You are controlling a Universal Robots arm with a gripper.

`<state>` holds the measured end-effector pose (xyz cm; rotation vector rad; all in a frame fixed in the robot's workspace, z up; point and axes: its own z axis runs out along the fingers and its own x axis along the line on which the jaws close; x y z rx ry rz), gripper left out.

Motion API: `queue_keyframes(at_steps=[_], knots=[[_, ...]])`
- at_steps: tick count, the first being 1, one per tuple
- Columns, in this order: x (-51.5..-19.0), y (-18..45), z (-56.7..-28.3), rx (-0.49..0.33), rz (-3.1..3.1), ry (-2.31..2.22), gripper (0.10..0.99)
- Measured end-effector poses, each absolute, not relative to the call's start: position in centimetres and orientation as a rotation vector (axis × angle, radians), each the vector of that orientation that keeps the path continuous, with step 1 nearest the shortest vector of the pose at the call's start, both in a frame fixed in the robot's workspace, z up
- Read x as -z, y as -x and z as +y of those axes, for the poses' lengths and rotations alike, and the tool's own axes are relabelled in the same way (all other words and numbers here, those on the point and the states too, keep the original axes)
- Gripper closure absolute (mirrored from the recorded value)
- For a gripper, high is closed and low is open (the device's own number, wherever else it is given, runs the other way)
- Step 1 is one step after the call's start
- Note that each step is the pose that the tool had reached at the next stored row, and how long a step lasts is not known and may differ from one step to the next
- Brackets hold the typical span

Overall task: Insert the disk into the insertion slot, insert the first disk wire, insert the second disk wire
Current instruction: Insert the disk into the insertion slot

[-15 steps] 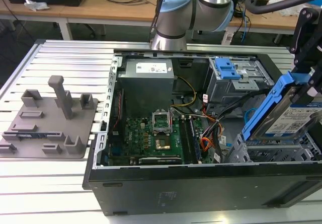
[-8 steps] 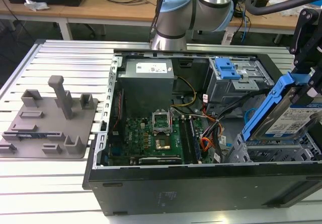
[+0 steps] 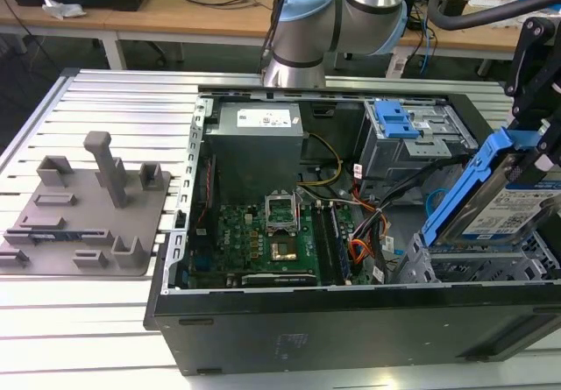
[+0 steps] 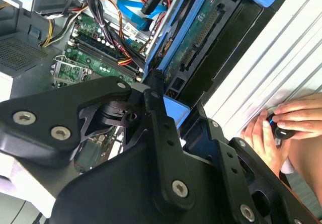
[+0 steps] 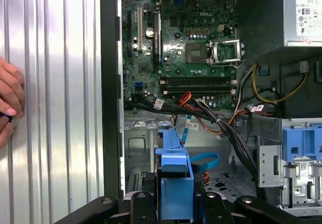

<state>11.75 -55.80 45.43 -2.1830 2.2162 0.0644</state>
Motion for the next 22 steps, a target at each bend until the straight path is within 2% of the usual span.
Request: queue_keyframes(at_steps=[14,22], knots=[[-43.7,-11.8,-55.8,-0.064,2.216,2.183,0.722],[-41.5,-11.7,-55.8,-0.063,2.216,2.184,0.71]])
